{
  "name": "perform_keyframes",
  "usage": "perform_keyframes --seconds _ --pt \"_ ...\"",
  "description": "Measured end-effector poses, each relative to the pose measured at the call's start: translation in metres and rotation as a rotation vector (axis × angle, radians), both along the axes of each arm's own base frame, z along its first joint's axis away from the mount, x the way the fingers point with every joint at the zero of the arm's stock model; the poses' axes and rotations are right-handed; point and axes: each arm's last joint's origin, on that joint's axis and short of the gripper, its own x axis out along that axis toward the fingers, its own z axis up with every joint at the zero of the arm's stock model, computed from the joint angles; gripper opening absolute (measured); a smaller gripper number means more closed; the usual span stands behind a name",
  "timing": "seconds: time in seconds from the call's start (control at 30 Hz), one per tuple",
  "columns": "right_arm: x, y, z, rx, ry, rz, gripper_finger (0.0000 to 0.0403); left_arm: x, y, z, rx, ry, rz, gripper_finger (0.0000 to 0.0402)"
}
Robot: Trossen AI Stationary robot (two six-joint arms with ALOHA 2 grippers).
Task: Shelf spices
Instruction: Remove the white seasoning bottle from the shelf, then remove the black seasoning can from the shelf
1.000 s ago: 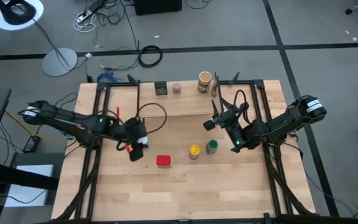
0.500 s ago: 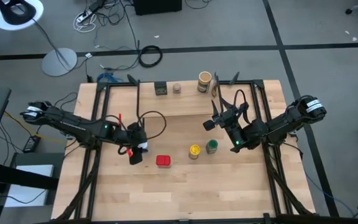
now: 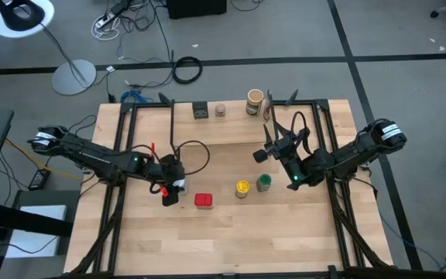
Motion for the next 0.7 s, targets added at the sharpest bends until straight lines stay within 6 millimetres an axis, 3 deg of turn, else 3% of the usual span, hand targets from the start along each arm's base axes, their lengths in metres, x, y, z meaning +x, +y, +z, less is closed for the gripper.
perform_keyframes --seconds 0.17,0.33,0.53,0.7 --pt "0.0 0.0 0.0 0.0 0.001 0.0 0.0144 0.001 0.0 -0.002 -0.01 0.009 0.018 0.0268" --pt "0.0 0.0 0.0 0.0 0.001 0.002 0.0146 0.003 0.0 0.004 -0.016 0.011 0.067 0.0279" --pt "0.0 0.0 0.0 0.001 0.002 0.0 0.0145 0.008 0.0 0.034 0.01 0.031 0.09 0.0281" --pt "0.0 0.0 0.0 0.002 0.003 -0.001 0.0146 0.013 0.001 0.074 0.111 -0.015 0.093 0.0281"
